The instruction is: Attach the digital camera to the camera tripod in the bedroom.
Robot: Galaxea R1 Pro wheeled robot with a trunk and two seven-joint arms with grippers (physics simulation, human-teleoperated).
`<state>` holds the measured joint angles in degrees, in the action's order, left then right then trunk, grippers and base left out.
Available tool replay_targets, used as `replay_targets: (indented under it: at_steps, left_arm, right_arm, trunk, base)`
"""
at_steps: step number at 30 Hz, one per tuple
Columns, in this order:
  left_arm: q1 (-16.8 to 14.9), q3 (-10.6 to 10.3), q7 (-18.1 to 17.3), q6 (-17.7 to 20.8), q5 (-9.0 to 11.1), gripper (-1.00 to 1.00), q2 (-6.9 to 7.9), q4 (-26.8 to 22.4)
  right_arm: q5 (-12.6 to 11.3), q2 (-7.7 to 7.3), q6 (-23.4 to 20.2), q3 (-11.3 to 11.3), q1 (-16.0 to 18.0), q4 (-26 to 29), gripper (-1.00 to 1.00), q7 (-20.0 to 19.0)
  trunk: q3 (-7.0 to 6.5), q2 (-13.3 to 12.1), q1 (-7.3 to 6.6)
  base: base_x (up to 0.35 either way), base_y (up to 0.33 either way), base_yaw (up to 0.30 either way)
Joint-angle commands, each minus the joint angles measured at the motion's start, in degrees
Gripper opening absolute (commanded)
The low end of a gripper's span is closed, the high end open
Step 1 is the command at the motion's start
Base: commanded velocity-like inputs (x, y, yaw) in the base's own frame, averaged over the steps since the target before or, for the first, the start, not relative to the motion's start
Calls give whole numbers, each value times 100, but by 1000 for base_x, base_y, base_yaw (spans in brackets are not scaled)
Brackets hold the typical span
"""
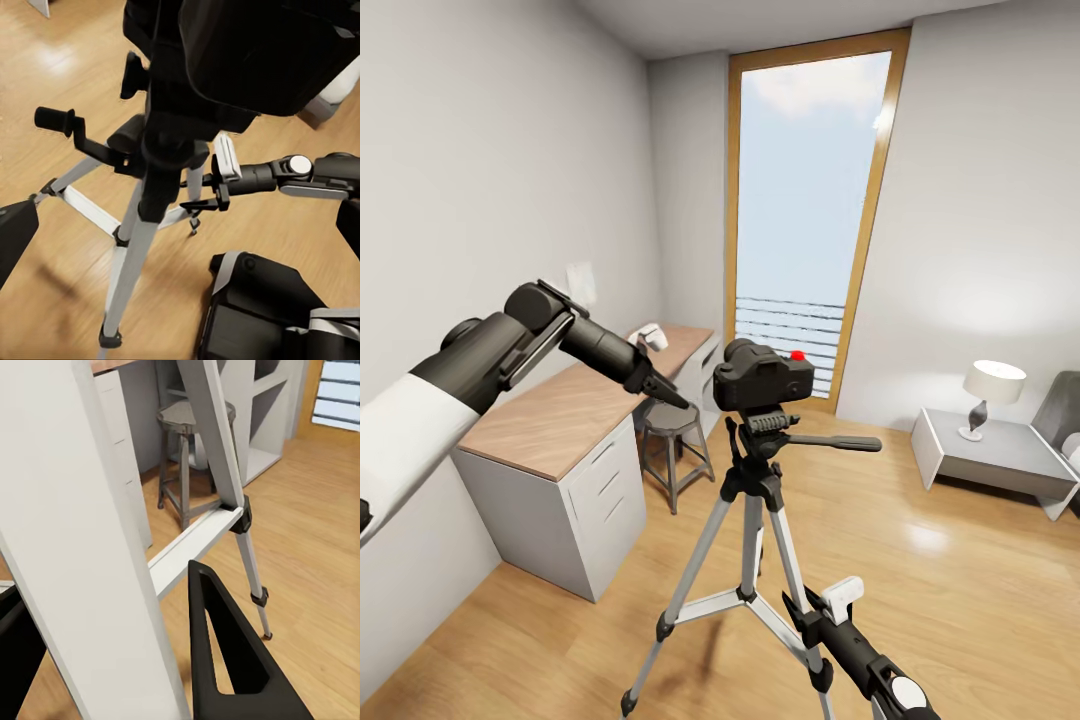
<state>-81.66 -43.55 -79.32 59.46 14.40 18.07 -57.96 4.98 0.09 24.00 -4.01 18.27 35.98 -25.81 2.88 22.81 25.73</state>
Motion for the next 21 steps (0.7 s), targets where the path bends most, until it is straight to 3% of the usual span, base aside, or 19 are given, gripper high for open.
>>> replay_targets:
  at_steps: [1,6,9,10,14,21]
  left_arm:
    - [-5,-32,0,54,14,100,12,14]
    - [11,-145,57,54,-2,100,41,251]
    - [16,-299,244,54,-10,100,48,747]
    - [16,-325,313,54,-11,100,48,888]
    - [18,-402,1114,54,-8,100,6,1789]
    - [25,-420,2252,54,1,100,-200,2405]
  right_arm:
    - [214,8,25,-3,2,-170,-100,-34]
    - [214,7,31,-2,2,-170,-100,-34]
    - [214,8,33,3,2,-170,-100,-36]
    - [214,7,33,3,2,-170,100,-37]
    - [214,6,34,5,2,-170,100,-34]
    - [214,6,36,2,2,-170,100,-31]
  trunk:
    - [15,11,5]
    - [15,11,5]
    - [15,11,5]
    - [15,11,5]
    - [15,11,5]
    - [15,11,5]
  base:
    - [0,0,0]
    - [0,0,0]
    - [0,0,0]
    - [0,0,0]
    - [0,0,0]
    - [0,0,0]
